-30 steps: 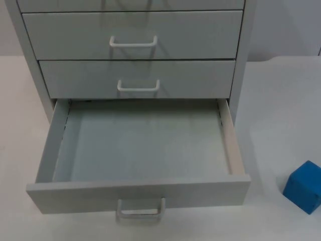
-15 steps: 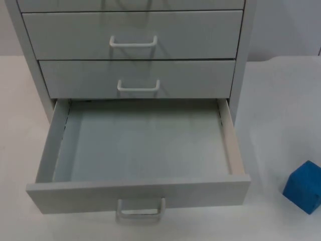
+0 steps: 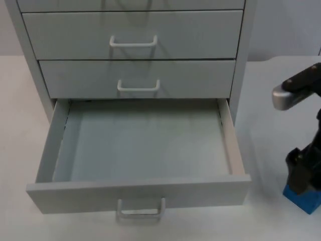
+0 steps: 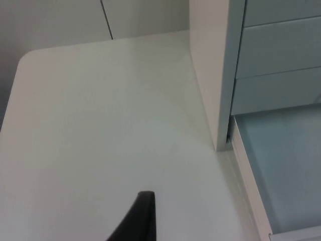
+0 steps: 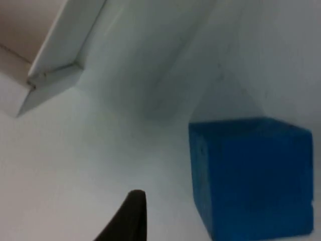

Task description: Open the drawer with the left hand, place the block into the drawer with the right hand, then close the drawer with the left hand.

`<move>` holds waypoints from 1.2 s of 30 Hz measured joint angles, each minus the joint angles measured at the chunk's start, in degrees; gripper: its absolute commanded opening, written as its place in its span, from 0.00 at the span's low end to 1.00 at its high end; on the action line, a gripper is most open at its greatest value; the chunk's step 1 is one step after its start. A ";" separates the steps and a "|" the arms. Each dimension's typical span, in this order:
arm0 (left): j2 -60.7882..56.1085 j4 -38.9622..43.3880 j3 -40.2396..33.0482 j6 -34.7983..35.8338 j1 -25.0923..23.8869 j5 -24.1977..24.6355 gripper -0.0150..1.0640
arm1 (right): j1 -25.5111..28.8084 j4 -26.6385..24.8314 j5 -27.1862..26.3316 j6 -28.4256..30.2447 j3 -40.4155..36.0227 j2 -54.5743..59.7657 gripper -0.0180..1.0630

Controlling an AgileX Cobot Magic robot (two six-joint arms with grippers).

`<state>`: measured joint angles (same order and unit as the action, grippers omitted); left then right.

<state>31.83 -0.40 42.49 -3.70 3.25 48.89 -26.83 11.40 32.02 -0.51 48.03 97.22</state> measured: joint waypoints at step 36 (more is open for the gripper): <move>-0.12 0.00 0.00 0.00 0.00 0.00 0.99 | 0.00 0.16 9.61 -5.82 0.12 -23.52 0.01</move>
<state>31.70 -0.40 42.49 -3.70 3.25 48.89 -26.83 11.56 41.63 -6.33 48.14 73.70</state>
